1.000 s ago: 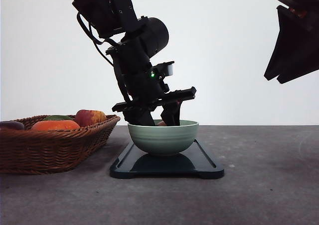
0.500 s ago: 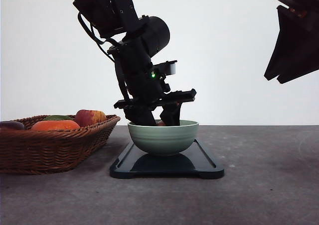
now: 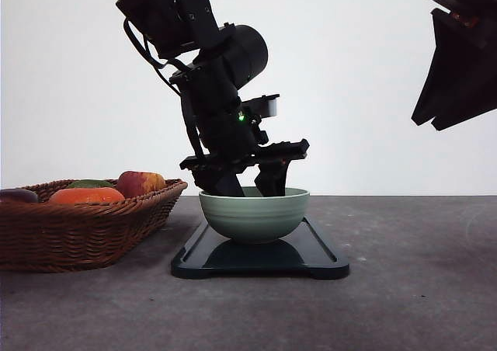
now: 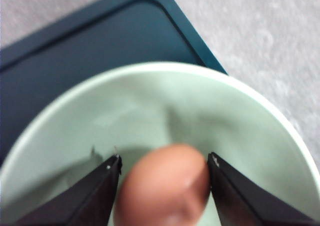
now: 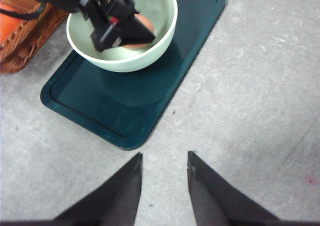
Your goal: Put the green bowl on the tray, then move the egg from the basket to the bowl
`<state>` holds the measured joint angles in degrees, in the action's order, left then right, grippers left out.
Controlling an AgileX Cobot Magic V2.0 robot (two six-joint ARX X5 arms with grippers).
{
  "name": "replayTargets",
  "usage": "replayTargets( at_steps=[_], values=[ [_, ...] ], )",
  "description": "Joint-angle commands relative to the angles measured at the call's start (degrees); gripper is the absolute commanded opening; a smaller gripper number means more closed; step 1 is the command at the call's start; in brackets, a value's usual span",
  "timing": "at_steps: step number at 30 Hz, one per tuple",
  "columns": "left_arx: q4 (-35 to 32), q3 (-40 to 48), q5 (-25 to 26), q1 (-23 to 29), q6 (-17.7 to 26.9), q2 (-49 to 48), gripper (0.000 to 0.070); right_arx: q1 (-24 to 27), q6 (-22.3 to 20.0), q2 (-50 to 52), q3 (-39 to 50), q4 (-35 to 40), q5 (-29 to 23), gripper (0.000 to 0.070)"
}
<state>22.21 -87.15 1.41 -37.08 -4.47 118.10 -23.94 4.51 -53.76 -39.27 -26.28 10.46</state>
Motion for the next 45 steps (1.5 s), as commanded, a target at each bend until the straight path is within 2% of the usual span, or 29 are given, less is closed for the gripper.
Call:
replayTargets(
  at_steps=[1, 6, 12, 16, 19, 27, 32, 38, 45],
  values=[
    [0.17, -1.46, -0.20, -0.28, 0.43, -1.24, 0.0351, -0.24, -0.44, -0.44, -0.20, 0.57, 0.00, 0.0174],
    [3.84, -1.86, -0.17, 1.06, 0.41, -6.21, 0.0351, -0.24, -0.44, -0.44, -0.20, 0.57, 0.00, 0.0174],
    [14.91, -2.24, 0.35, 2.89, 0.64, -13.70, 0.0351, -0.24, -0.46, -0.45, -0.20, 0.57, 0.00, 0.0174],
    [18.53, -1.04, 3.44, 3.93, 0.67, -18.72, 0.0351, -0.24, -0.46, -0.44, -0.20, 0.59, -0.02, 0.0174],
    [17.44, 3.72, 5.17, 4.34, 0.10, -23.44, 0.0351, -0.24, -0.46, -0.44, -0.20, 0.57, -0.02, 0.0174],
    [7.36, 24.41, 5.03, 6.47, -3.59, -40.35, 0.0351, -0.24, -0.46, -0.44, -0.20, 0.55, 0.00, 0.0174],
    [6.61, 33.55, 4.99, 9.56, -6.42, -51.74, 0.0351, -0.24, -0.46, -0.44, -0.20, 0.59, 0.00, 0.0174],
    [8.25, 39.70, 4.98, 14.34, -6.70, -62.19, 0.0351, -0.24, -0.44, -0.44, -0.20, 0.52, 0.01, 0.0174],
    [8.45, 40.46, 5.02, 17.16, -6.68, -66.24, 0.0349, -0.24, -0.44, -0.44, -0.20, -0.11, 0.02, 0.0175]
  ],
)
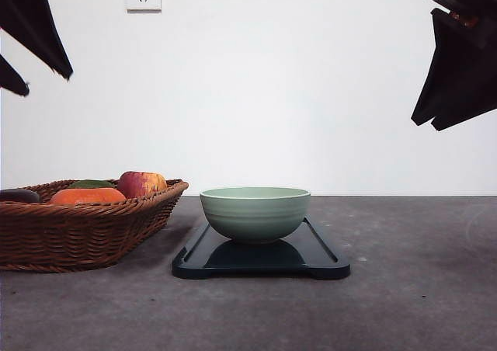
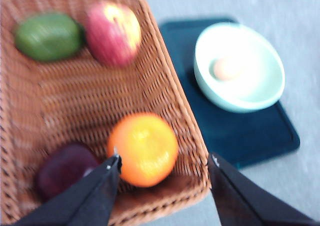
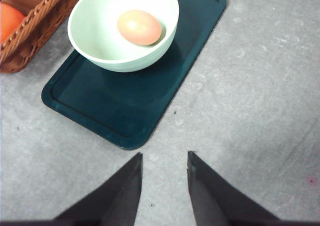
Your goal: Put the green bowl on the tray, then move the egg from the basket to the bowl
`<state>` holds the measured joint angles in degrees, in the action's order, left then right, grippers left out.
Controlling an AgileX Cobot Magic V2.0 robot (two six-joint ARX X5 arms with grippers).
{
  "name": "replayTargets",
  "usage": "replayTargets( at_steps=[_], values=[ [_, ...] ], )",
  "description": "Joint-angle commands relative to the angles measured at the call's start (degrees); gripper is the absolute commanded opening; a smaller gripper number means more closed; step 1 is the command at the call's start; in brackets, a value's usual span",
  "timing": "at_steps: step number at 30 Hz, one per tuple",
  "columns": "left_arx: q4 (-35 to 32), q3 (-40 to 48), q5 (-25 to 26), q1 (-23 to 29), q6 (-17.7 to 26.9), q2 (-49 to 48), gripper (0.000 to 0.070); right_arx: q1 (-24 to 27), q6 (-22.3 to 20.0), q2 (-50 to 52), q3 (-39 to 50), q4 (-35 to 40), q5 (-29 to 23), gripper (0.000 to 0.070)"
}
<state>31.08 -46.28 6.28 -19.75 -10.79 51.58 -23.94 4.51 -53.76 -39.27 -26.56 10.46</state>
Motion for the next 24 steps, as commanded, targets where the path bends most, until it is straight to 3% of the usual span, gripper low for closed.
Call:
replayTargets(
  at_steps=[1, 3, 4, 5, 21, 22, 24],
  values=[
    [-0.42, -0.42, 0.14, -0.17, -0.05, 0.12, 0.0343, -0.24, -0.45, -0.44, -0.20, 0.15, 0.02, 0.0174],
    [-0.23, -0.42, 0.16, -0.19, -0.01, 0.08, 0.0179, -0.24, -0.47, -0.44, -0.20, 0.14, 0.04, 0.0102],
    [0.10, -0.42, 0.17, -0.19, -0.07, 0.08, 0.0059, -0.24, -0.51, -0.44, -0.20, 0.36, 0.01, 0.0023],
    [0.23, -0.42, 0.16, -0.19, -0.03, 0.09, 0.0012, -0.24, -0.48, -0.44, -0.20, 0.51, 0.09, 0.0005],
    [2.26, -0.41, 0.17, -0.17, 0.06, -0.04, 0.0000, -0.24, -0.46, -0.44, -0.20, 1.28, 1.48, 0.0010],
    [2.25, -0.36, 0.12, 0.00, 0.45, -0.51, 0.0000, -0.24, -0.46, -0.44, -0.20, 1.28, 1.47, 0.0010],
    [2.02, -0.08, -0.30, 0.87, 7.09, -2.06, 0.0000, -0.24, -0.46, -0.44, -0.20, 1.26, 1.49, 0.0010]
  ],
)
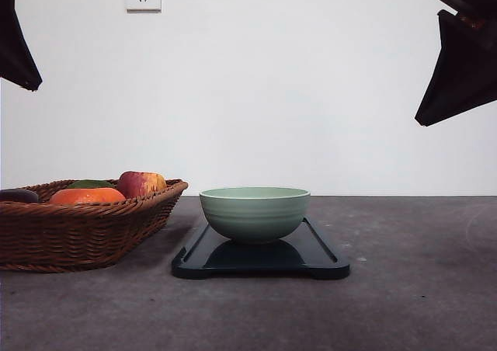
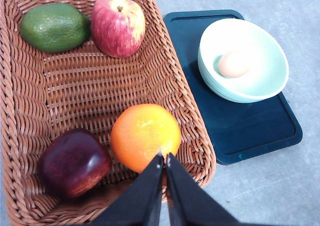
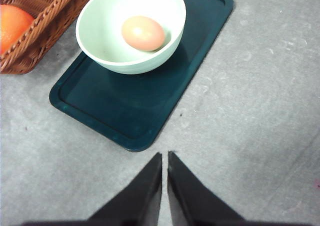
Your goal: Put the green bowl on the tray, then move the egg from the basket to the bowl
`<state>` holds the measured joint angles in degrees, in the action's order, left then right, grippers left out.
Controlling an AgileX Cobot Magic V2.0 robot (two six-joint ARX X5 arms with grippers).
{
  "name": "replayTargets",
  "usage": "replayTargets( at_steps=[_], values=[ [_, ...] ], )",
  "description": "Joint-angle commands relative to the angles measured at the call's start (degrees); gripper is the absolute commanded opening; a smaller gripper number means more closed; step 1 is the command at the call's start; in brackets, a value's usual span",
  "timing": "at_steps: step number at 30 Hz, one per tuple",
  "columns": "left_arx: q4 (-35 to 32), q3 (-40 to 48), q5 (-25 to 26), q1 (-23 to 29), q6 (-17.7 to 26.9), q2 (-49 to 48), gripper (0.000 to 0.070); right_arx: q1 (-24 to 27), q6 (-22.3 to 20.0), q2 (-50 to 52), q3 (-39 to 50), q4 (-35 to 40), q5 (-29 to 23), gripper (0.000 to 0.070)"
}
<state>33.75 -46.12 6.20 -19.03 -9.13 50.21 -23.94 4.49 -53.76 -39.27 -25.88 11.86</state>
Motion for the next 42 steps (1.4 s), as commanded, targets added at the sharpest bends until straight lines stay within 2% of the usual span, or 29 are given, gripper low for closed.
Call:
replayTargets(
  at_steps=[1, 10, 15, 24, 30, 37, 42],
  values=[
    [-1.41, 0.27, -0.21, 0.72, 7.05, -1.71, 0.0000, -0.24, -0.44, -0.44, -0.20, 0.60, 0.09, 0.0010],
    [-17.61, 15.25, -0.22, 10.12, 8.74, -17.48, 0.0000, -0.24, -0.44, -0.44, -0.20, 0.61, 0.09, 0.0010],
    [-22.47, 25.83, -0.44, 14.49, 9.67, -27.87, 0.0000, -0.24, -0.44, -0.44, -0.20, 0.61, 0.09, 0.0010],
    [-26.10, 42.35, -0.51, 16.94, 8.23, -44.52, 0.0000, -0.24, -0.44, -0.44, -0.20, 0.61, 0.09, 0.0010],
    [-25.34, 45.41, -2.81, 18.27, 4.33, -50.07, 0.0000, -0.24, -0.44, -0.44, -0.20, 0.65, 0.09, 0.0010],
    [-28.76, 45.41, -8.06, 19.90, 4.57, -50.05, 0.0000, -0.24, -0.44, -0.44, -0.20, 0.65, 0.09, 0.0010],
    [-29.14, 45.39, -8.18, 20.24, 3.87, -50.02, 0.0000, -0.24, -0.44, -0.44, -0.20, 0.65, 0.09, 0.0010]
  ],
)
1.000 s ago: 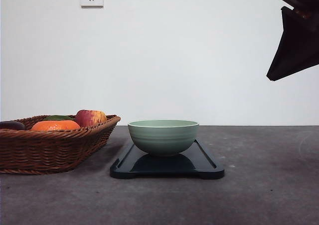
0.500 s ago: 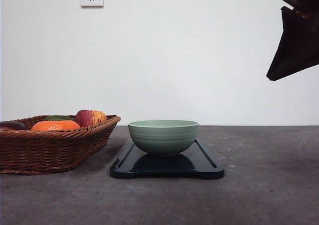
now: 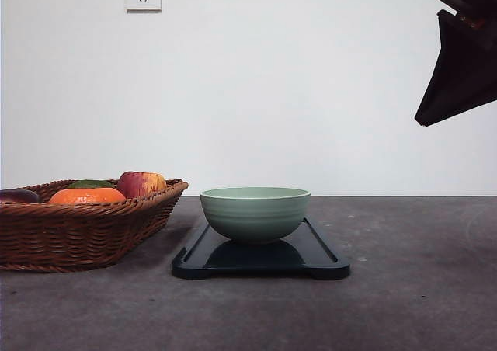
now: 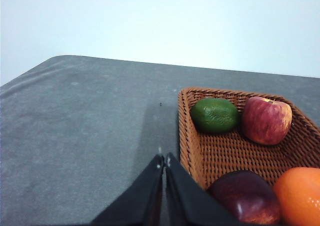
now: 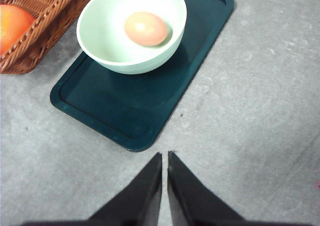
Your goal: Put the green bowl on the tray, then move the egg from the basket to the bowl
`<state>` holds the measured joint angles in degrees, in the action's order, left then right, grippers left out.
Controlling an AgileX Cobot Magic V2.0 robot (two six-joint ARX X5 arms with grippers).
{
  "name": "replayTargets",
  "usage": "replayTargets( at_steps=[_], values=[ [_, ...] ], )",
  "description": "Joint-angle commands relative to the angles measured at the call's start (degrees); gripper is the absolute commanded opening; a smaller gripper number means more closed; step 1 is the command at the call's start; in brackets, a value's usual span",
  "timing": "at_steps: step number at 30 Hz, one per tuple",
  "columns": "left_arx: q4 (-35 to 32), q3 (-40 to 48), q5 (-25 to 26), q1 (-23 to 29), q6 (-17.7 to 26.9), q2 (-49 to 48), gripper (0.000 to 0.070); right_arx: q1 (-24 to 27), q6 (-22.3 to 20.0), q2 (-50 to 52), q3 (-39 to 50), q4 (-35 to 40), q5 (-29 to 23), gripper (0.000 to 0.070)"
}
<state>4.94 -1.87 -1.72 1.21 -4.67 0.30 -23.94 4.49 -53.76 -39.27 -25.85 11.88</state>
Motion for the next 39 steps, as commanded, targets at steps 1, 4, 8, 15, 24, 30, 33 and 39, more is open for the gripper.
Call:
replayTargets(
  at_steps=[1, 4, 8, 15, 24, 30, 33, 39],
  values=[
    [-0.31, 1.14, -0.28, 0.00, -0.58, -0.11, 0.0000, -0.24, -0.44, -0.44, -0.20, 0.62, 0.07, 0.0010],
    [-0.28, 1.14, -0.26, 0.00, -0.58, -0.11, 0.0000, -0.24, -0.44, -0.44, -0.20, 0.62, 0.07, 0.0010],
    [-0.27, 1.14, -0.26, 0.00, -0.58, -0.11, 0.0000, -0.24, -0.44, -0.44, -0.20, 0.62, 0.07, 0.0010],
    [-0.27, 1.14, -0.26, 0.00, -0.58, -0.11, 0.0000, -0.24, -0.50, -0.44, -0.20, 0.62, 0.08, 0.0010],
    [-0.27, 1.14, -0.26, 0.00, -0.58, -0.11, 0.0000, 4.52, -11.29, 13.09, 7.80, 11.45, -7.70, 0.0010],
    [-0.27, 1.14, -0.26, 0.00, -0.58, -0.11, 0.0000, 13.26, -11.39, 27.23, 22.66, 22.31, -7.85, 0.0010],
    [-0.27, 1.14, -0.26, 0.00, -0.58, -0.11, 0.0000, 16.37, -11.13, 33.53, 28.31, 24.16, -7.87, 0.0010],
    [-0.27, 1.14, -0.26, 0.00, -0.58, -0.11, 0.0000, 20.12, -10.91, 45.52, 35.58, 24.16, -7.85, 0.0010]
  ],
)
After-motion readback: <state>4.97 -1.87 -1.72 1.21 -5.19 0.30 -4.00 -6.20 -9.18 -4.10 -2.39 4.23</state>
